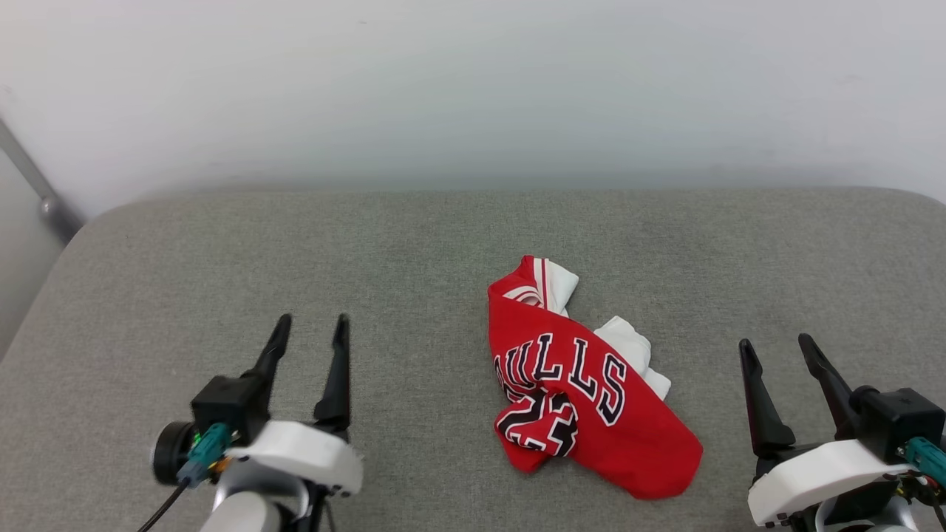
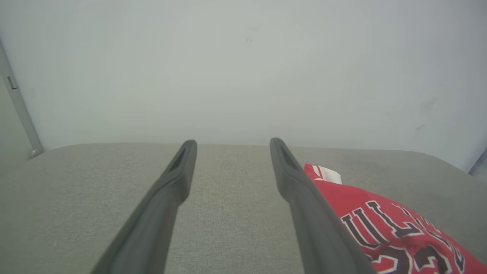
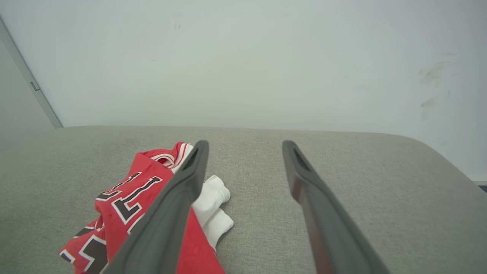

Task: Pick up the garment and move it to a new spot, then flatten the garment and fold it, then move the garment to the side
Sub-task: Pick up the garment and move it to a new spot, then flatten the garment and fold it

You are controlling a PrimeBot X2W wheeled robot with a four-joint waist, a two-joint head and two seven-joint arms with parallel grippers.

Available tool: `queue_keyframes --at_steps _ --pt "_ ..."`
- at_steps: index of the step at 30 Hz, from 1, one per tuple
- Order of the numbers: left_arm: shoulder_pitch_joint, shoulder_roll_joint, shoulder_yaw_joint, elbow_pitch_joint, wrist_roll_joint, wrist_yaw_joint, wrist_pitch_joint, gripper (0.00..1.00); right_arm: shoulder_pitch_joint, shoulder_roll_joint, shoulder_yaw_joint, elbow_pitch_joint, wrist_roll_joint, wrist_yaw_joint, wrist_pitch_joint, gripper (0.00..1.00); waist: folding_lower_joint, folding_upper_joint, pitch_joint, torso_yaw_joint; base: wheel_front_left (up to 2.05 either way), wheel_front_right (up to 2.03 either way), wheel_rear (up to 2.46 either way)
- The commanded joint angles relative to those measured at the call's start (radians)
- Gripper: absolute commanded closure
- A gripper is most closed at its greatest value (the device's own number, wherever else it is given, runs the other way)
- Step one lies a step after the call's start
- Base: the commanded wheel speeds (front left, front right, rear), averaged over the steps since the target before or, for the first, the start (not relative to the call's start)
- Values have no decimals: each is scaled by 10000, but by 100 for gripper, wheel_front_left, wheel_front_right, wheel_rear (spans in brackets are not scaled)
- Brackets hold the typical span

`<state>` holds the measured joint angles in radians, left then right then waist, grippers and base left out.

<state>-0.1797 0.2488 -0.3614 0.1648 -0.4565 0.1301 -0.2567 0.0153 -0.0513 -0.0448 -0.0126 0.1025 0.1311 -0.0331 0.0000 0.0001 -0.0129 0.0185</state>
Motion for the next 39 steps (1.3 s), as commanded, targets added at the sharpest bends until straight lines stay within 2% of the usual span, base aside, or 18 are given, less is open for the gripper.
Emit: queue_keyframes --at_steps 1,4,8,24,28,32,35,38,39 --pt "285 188 155 -94 -43 123 24 0 138 14 -5 -78 21 -7 47 0 0 -1 -23 -4 0 0 0" --pt "724 485 393 -245 -153 254 67 0 262 16 33 -175 28 -7 109 0 0 -1 -59 -53 0 0 0" --pt "1017 674 285 -492 -148 212 313 0 387 14 80 -295 114 -7 156 0 0 -1 -81 -155 0 0 0" --pt "922 852 265 -756 -261 338 640 0 333 16 107 -323 143 -7 131 0 0 -1 -13 -298 0 0 0" --pt "908 852 264 -808 -277 352 589 0 316 12 -314 -175 540 -7 427 0 0 -1 -11 -288 0 0 0" --pt "800 742 209 -880 -261 336 494 0 -11 10 -1344 73 564 -5 1132 0 0 -1 92 -142 0 0 0" --pt "638 641 112 -949 -198 293 397 0 -580 -118 -2156 720 590 -5 2234 0 0 -1 308 65 0 0 0" --pt "399 467 3 -1009 -120 226 288 0 -1429 -538 -2659 1545 760 -7 3271 0 0 -1 658 331 0 0 0" --pt "212 368 -73 -1014 -52 152 210 0 -1985 -694 -2706 2131 971 -5 4053 0 0 -1 893 553 0 0 0"
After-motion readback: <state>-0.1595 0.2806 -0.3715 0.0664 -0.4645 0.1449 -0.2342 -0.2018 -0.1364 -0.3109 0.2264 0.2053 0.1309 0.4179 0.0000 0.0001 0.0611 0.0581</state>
